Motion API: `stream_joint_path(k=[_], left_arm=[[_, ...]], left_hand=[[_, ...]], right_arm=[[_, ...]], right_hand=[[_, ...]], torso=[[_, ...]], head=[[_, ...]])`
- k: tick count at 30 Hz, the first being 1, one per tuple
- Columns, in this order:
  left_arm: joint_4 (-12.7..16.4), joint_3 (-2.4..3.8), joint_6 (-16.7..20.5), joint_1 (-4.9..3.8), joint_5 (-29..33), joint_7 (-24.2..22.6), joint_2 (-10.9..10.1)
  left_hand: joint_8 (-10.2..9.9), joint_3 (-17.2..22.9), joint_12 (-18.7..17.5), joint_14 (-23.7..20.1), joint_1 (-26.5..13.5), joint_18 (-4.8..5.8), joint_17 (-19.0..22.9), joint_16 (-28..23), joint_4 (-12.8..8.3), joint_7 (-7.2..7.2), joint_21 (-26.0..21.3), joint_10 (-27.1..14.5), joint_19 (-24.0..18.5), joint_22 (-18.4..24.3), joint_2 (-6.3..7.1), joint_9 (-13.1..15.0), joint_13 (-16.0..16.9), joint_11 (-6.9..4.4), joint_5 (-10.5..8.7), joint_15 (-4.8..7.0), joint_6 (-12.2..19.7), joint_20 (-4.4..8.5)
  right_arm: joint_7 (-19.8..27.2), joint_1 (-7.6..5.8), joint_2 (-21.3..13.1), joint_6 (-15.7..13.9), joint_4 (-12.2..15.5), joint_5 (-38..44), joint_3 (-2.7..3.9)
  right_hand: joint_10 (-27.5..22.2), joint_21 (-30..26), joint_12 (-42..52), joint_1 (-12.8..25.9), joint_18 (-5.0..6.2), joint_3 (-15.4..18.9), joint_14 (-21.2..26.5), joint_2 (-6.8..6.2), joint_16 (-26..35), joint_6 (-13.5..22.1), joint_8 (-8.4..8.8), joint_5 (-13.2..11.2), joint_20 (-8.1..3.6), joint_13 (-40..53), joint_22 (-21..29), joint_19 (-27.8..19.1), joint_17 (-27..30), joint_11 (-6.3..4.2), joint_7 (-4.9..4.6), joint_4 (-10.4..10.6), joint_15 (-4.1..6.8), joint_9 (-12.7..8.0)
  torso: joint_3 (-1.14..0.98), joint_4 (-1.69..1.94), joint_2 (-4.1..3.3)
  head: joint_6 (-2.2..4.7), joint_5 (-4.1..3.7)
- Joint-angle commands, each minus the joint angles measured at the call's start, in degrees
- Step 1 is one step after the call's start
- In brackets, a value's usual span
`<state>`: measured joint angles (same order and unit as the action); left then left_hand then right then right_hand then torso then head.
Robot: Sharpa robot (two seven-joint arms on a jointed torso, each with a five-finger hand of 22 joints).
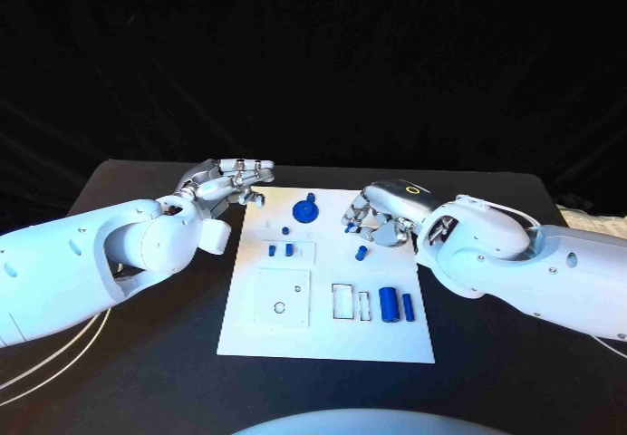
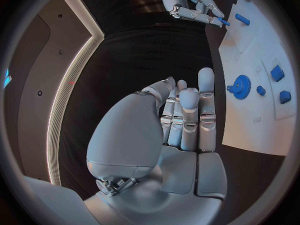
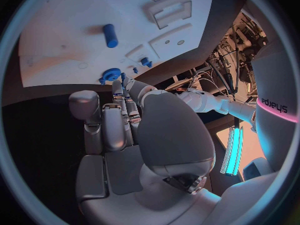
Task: Assemble the parts on the task board
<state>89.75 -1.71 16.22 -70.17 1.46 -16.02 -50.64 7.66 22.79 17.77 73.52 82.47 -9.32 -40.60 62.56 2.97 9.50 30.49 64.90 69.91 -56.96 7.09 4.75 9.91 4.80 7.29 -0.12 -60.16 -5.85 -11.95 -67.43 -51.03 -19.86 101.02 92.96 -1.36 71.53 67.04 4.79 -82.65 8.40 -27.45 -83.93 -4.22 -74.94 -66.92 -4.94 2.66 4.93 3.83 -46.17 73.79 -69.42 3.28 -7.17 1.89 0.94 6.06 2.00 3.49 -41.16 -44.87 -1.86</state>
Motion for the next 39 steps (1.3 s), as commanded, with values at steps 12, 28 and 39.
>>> stream_joint_path(k=[12, 28, 39], left_arm=[[0.70, 0.04, -1.05, 0.03, -0.26, -0.75, 0.13], [0.68, 0.05, -1.23, 0.03, -0.26, -0.60, 0.11], [0.58, 0.04, -1.32, 0.03, -0.26, -0.45, 0.14]], left_hand=[[0.14, -0.09, 0.38, -0.28, 0.46, -1.11, 0.13, -0.24, -0.23, 0.07, -0.25, -0.46, -0.28, 0.07, -0.13, -0.08, 0.08, 0.10, 0.34, -0.06, 0.49, -0.10], [0.13, -0.11, 0.42, -0.30, 0.40, -1.10, 0.18, -0.25, -0.19, 0.11, -0.28, -0.53, -0.28, 0.09, -0.16, -0.10, 0.08, 0.13, 0.35, -0.09, 0.55, -0.11], [0.12, -0.15, 0.48, -0.33, 0.33, -1.09, 0.26, -0.28, -0.15, 0.14, -0.32, -0.61, -0.28, 0.11, -0.21, -0.12, 0.09, 0.16, 0.35, -0.12, 0.64, -0.13]], right_arm=[[4.57, 4.38, 7.22, 2.84, -0.80, -0.59, -0.59], [3.29, 6.56, 11.07, 5.12, -3.69, 2.05, -0.97], [2.19, 6.66, 11.57, 7.90, -3.96, 3.42, -1.08]], right_hand=[[-0.12, 0.36, -0.60, -0.59, -0.77, -0.37, -2.83, -0.20, -0.24, 0.21, 0.43, 0.36, 0.09, 0.09, -0.07, 0.15, -0.06, 0.46, -0.46, -1.01, 0.02, 0.06], [-0.16, 0.32, -0.65, -0.41, -0.74, -0.38, -2.82, -0.22, -0.25, 0.21, 0.46, 0.34, 0.12, 0.10, 0.06, 0.08, -0.04, 0.51, -0.51, -1.02, -0.02, 0.07], [-0.11, 0.36, -0.70, 0.10, -0.74, -0.27, -2.83, -0.27, -0.34, 0.12, 0.46, 0.23, 0.18, 0.14, 0.04, 0.05, -0.11, 0.54, -0.52, -0.96, -0.07, 0.12]], torso=[[-0.04, -0.01, -0.04], [0.00, -0.03, -0.01], [-0.05, -0.01, -0.01]], head=[[-0.43, 1.57], [-0.87, 2.22], [-1.20, 2.31]])
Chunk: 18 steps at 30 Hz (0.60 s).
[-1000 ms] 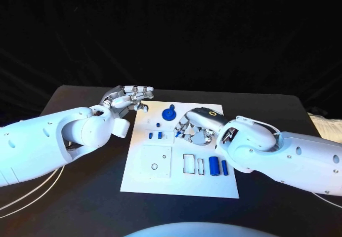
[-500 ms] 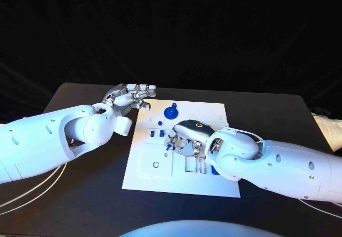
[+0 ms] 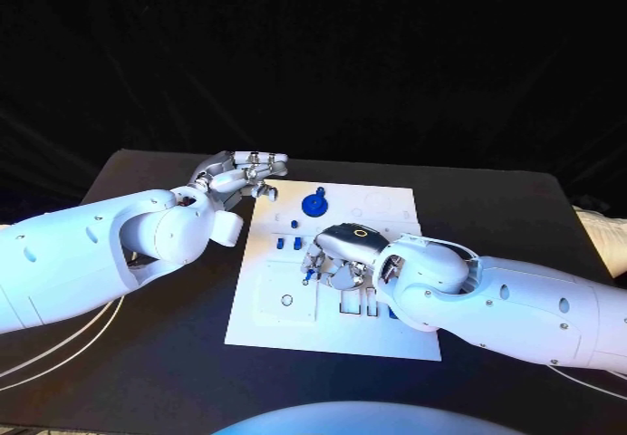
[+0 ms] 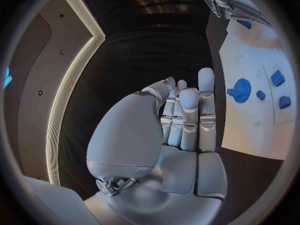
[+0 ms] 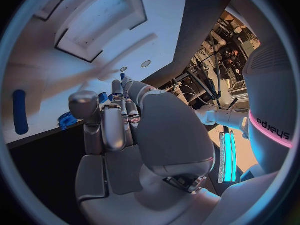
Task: Assemble the parts on the task board
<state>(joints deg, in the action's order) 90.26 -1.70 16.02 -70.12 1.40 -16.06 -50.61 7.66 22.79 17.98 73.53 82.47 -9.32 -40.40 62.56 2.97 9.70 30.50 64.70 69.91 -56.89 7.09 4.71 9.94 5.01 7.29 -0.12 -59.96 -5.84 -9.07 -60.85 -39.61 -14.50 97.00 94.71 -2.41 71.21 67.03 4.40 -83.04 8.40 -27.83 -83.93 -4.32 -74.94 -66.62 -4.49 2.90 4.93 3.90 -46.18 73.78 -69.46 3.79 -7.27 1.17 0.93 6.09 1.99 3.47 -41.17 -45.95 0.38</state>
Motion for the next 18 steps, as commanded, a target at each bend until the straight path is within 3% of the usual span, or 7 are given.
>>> stream_joint_path(k=[1, 18], left_arm=[[0.07, 0.03, -1.14, -0.01, -0.20, -0.39, 0.11], [0.06, 0.03, -1.34, -0.01, -0.20, -0.19, 0.22]], left_hand=[[0.12, -0.15, 0.26, -0.33, 0.33, -1.09, 0.05, -0.28, -0.16, -0.06, -0.33, -0.41, -0.27, 0.04, -0.21, -0.08, 0.07, -0.04, 0.35, -0.11, 0.44, -0.13], [0.12, -0.15, 0.26, -0.33, 0.33, -1.09, 0.05, -0.28, -0.16, -0.06, -0.33, -0.41, -0.27, 0.04, -0.21, -0.08, 0.07, -0.04, 0.35, -0.11, 0.44, -0.13]], right_arm=[[-0.72, 0.07, 0.19, 2.70, 0.07, 1.73, -0.04], [-2.53, 0.19, 1.40, 3.75, -0.74, 4.25, -0.27]], right_hand=[[0.21, 0.37, -0.31, 0.49, -0.74, 0.11, -2.83, -0.18, -0.34, -0.18, 0.01, 0.00, 0.17, 0.07, 0.04, 0.05, -0.07, 0.04, -0.42, -0.24, -0.06, 0.08], [0.29, 0.41, -0.34, 1.05, -0.72, 0.35, -2.81, -0.27, -0.35, -0.27, 0.01, -0.01, 0.21, 0.10, 0.01, 0.03, -0.02, 0.01, -0.35, -0.16, -0.07, 0.13]], torso=[[-0.05, 0.02, -0.01], [-0.03, 0.01, 0.01]], head=[[-0.13, 0.08], [-0.66, 0.23]])
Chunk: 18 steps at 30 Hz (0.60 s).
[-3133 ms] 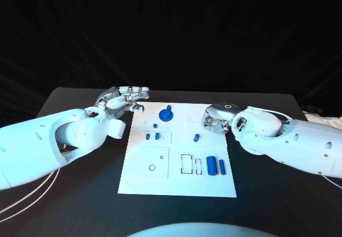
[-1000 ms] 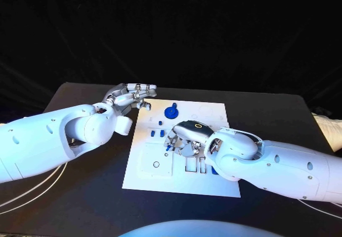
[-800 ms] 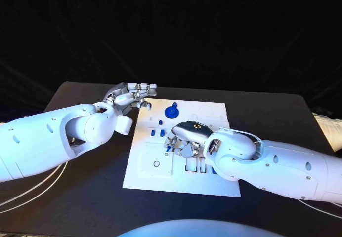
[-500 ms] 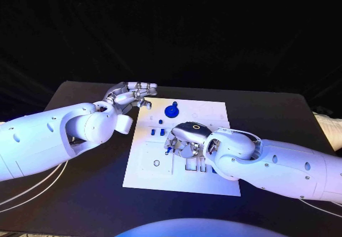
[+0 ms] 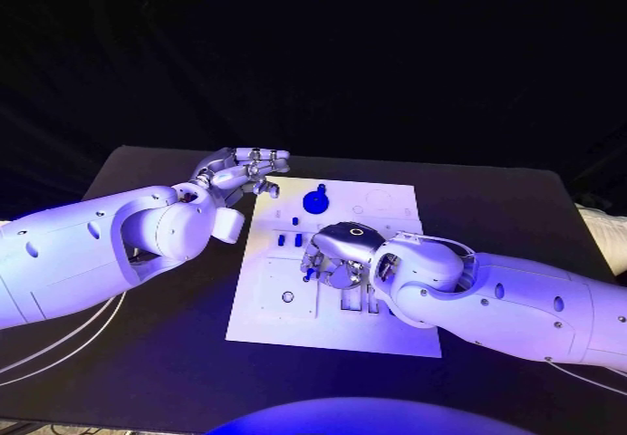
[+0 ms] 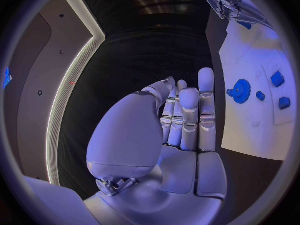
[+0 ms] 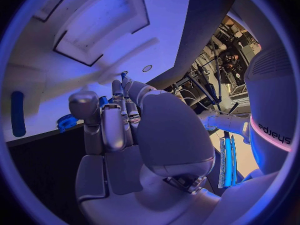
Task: Assemble the parts on the task board
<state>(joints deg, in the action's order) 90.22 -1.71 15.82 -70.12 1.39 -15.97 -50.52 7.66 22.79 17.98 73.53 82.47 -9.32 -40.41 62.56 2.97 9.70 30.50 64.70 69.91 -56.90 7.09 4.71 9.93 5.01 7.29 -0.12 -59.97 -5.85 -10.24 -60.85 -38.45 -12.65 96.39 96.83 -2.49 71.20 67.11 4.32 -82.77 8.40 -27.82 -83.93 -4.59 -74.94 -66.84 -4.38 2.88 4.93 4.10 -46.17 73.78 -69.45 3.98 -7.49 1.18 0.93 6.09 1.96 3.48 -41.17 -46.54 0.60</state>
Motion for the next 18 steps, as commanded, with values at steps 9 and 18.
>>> stream_joint_path(k=[9, 18], left_arm=[[0.14, 0.04, -1.26, -0.02, -0.19, 0.11, 0.11], [0.07, 0.04, -1.22, -0.02, -0.19, 0.33, 0.05]], left_hand=[[0.09, -0.19, 0.33, -0.41, 0.31, -1.08, 0.23, -0.35, -0.17, -0.02, -0.38, -0.55, -0.28, 0.08, -0.21, -0.12, 0.09, -0.01, 0.36, -0.14, 0.57, -0.15], [0.06, -0.24, 0.37, -0.44, 0.26, -1.08, 0.26, -0.35, -0.16, 0.02, -0.43, -0.68, -0.28, 0.11, -0.19, -0.15, 0.09, 0.03, 0.36, -0.17, 0.69, -0.17]], right_arm=[[-2.27, 0.26, 0.89, 3.71, 0.05, 3.15, -0.28], [-2.43, 0.28, 1.19, 4.31, 0.05, 3.36, -0.40]], right_hand=[[0.34, 0.36, -0.31, 1.48, -0.71, 0.73, -2.80, -0.16, -0.39, -0.12, -0.08, 0.00, 0.23, -0.08, 0.02, -0.02, -0.03, -0.22, -0.03, -0.05, -0.06, 0.18], [0.30, 0.32, -0.36, 1.87, -0.68, 1.02, -2.78, -0.31, -0.37, -0.08, -0.03, 0.01, 0.24, -0.08, 0.11, -0.08, 0.04, -0.23, 0.01, 0.00, -0.05, 0.19]], torso=[[0.03, -0.04, -0.01], [0.01, 0.00, 0.00]], head=[[-0.29, -0.09], [-0.35, -0.04]])
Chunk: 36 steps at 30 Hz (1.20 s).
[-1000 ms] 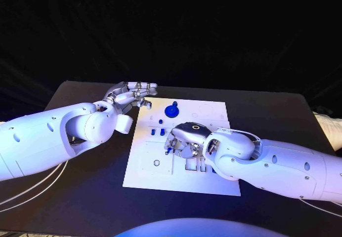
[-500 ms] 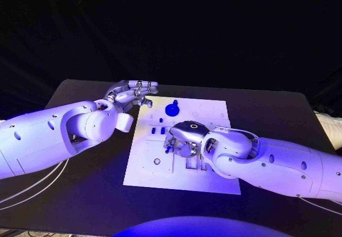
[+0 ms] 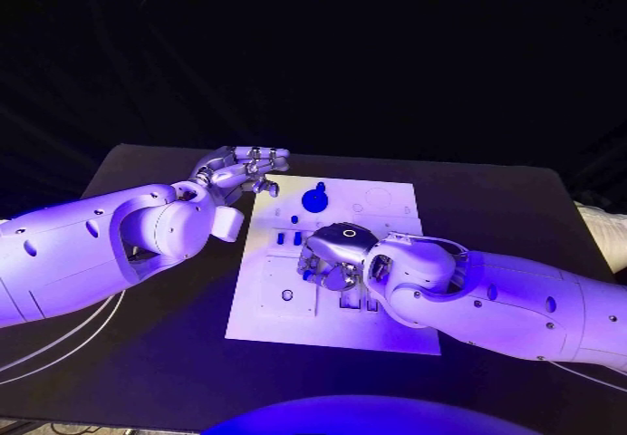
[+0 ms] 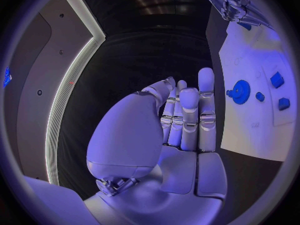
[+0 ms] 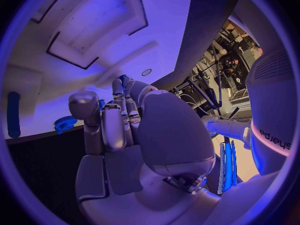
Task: Assemble the parts on the task board
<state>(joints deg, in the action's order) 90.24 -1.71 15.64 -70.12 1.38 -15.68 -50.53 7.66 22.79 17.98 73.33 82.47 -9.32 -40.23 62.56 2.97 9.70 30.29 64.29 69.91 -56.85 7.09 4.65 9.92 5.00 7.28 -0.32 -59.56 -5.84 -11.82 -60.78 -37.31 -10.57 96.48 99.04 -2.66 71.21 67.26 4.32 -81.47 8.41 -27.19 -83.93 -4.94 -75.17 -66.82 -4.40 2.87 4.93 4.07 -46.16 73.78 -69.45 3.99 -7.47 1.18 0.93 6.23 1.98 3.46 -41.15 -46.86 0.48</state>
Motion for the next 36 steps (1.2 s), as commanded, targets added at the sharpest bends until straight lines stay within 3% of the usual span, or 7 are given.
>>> stream_joint_path(k=[1, 5, 9, 18, 26, 32, 36], left_arm=[[0.03, 0.04, -1.02, -0.02, -0.19, 0.05, 0.05], [0.04, 0.04, -1.02, -0.02, -0.19, 0.11, 0.04], [0.01, 0.04, -1.05, -0.02, -0.19, 0.21, 0.05], [-0.13, 0.04, -1.17, -0.02, -0.19, 0.33, 0.06], [-0.17, 0.03, -1.20, -0.02, -0.19, 0.39, -0.03], [-0.13, 0.03, -1.29, -0.02, -0.19, 0.36, -0.01], [-0.05, 0.03, -1.56, -0.02, -0.19, 0.36, 0.07]], left_hand=[[0.06, -0.24, 0.37, -0.23, 0.26, -1.08, 0.08, -0.35, -0.16, 0.02, -0.22, -0.27, -0.28, 0.06, -0.19, -0.09, 0.10, 0.04, 0.36, 0.03, 0.28, -0.17], [0.06, -0.24, 0.37, -0.23, 0.26, -1.08, 0.08, -0.35, -0.16, 0.02, -0.22, -0.27, -0.28, 0.06, -0.19, -0.09, 0.10, 0.04, 0.36, 0.03, 0.28, -0.17], [0.06, -0.24, 0.37, -0.23, 0.26, -1.08, 0.08, -0.35, -0.16, 0.02, -0.22, -0.27, -0.28, 0.06, -0.19, -0.09, 0.10, 0.04, 0.36, 0.03, 0.28, -0.17], [0.06, -0.24, 0.37, -0.23, 0.26, -1.08, 0.08, -0.35, -0.16, 0.02, -0.22, -0.27, -0.28, 0.06, -0.19, -0.09, 0.10, 0.04, 0.36, 0.03, 0.28, -0.17], [0.06, -0.24, 0.37, -0.23, 0.26, -1.08, 0.08, -0.35, -0.16, 0.02, -0.22, -0.27, -0.28, 0.06, -0.19, -0.09, 0.10, 0.04, 0.36, 0.03, 0.28, -0.17], [0.04, -0.28, 0.42, -0.35, 0.26, -1.08, 0.35, -0.49, -0.19, 0.05, -0.27, -0.41, -0.29, 0.09, -0.17, -0.12, 0.10, 0.07, 0.36, 0.00, 0.39, -0.19], [0.03, -0.32, 0.45, -0.41, 0.24, -1.07, 0.46, -0.55, -0.19, 0.08, -0.30, -0.48, -0.31, 0.11, -0.14, -0.14, 0.10, 0.10, 0.35, -0.02, 0.45, -0.20]], right_arm=[[-0.89, 0.20, 0.06, 1.99, -0.05, 1.16, -0.23], [-1.30, 0.20, 0.05, 0.68, -0.11, 1.13, -0.27], [-1.79, 0.20, -0.23, -1.92, -0.01, 1.18, -0.31], [-0.54, 0.17, -3.31, -7.77, 2.65, -0.17, -0.22], [-0.21, -1.41, -10.63, -10.05, 7.59, -3.62, 0.86], [-1.27, -3.69, -15.13, -8.15, 8.08, -3.32, 1.11], [-2.58, -4.42, -16.72, -4.49, 6.77, -1.60, 1.15]], right_hand=[[0.04, 0.12, -0.51, 0.79, -0.67, 0.53, -2.78, -0.09, -0.19, 0.19, 0.18, 0.02, 0.25, -0.10, 0.19, -0.14, -0.01, -0.16, -0.08, 0.03, -0.10, 0.00], [-6.18, -2.02, -0.85, 2.98, -0.24, 1.67, -2.18, -2.11, 0.74, 7.10, 1.02, 0.16, 1.19, -0.56, 3.82, -2.14, 1.35, 1.65, -1.85, 0.73, -1.46, -1.72], [-12.06, -6.10, -0.18, 3.52, 0.99, 4.39, -0.11, -3.42, 4.36, 13.00, 0.89, 0.18, 1.90, -0.36, 10.14, -5.68, 6.25, 2.46, -2.33, 0.57, -2.14, -2.47], [-12.22, -6.06, 1.67, 2.80, 0.96, 5.82, -0.09, -2.80, 4.28, 11.81, 0.33, 0.47, 2.10, -0.11, 9.94, -5.46, 6.80, 2.45, -2.37, 0.22, -2.16, -2.08], [-9.37, -4.25, 4.22, 2.34, 0.47, 5.85, -1.16, -2.02, 2.69, 8.62, -0.35, 2.06, 1.92, -0.12, 7.11, -3.58, 5.31, 1.94, -2.05, 0.31, -1.82, -1.69], [-8.30, -3.03, 4.32, 3.05, 0.13, 6.15, -1.64, -2.92, 2.19, 7.18, -0.31, 2.52, 1.83, -0.43, 5.27, -2.35, 4.81, 1.66, -1.70, 0.72, -1.72, -1.66], [-12.60, -4.66, 2.39, 3.63, 0.41, 8.74, -1.35, -3.83, 3.42, 7.81, 0.73, 0.87, 2.07, -0.47, 7.66, -3.57, 6.59, 2.02, -0.43, 1.35, -2.01, -2.08]], torso=[[-0.01, 0.03, 0.00], [0.04, 0.03, 0.05], [-0.01, 0.02, 0.05], [-0.11, -0.11, 0.04], [-0.07, -0.21, 0.09], [0.06, -0.42, 0.03], [0.03, -0.51, 0.03]], head=[[-0.02, 0.08], [0.10, 0.07], [0.16, 0.08], [0.40, -0.06], [0.70, -0.58], [1.19, -1.31], [1.52, -1.40]])
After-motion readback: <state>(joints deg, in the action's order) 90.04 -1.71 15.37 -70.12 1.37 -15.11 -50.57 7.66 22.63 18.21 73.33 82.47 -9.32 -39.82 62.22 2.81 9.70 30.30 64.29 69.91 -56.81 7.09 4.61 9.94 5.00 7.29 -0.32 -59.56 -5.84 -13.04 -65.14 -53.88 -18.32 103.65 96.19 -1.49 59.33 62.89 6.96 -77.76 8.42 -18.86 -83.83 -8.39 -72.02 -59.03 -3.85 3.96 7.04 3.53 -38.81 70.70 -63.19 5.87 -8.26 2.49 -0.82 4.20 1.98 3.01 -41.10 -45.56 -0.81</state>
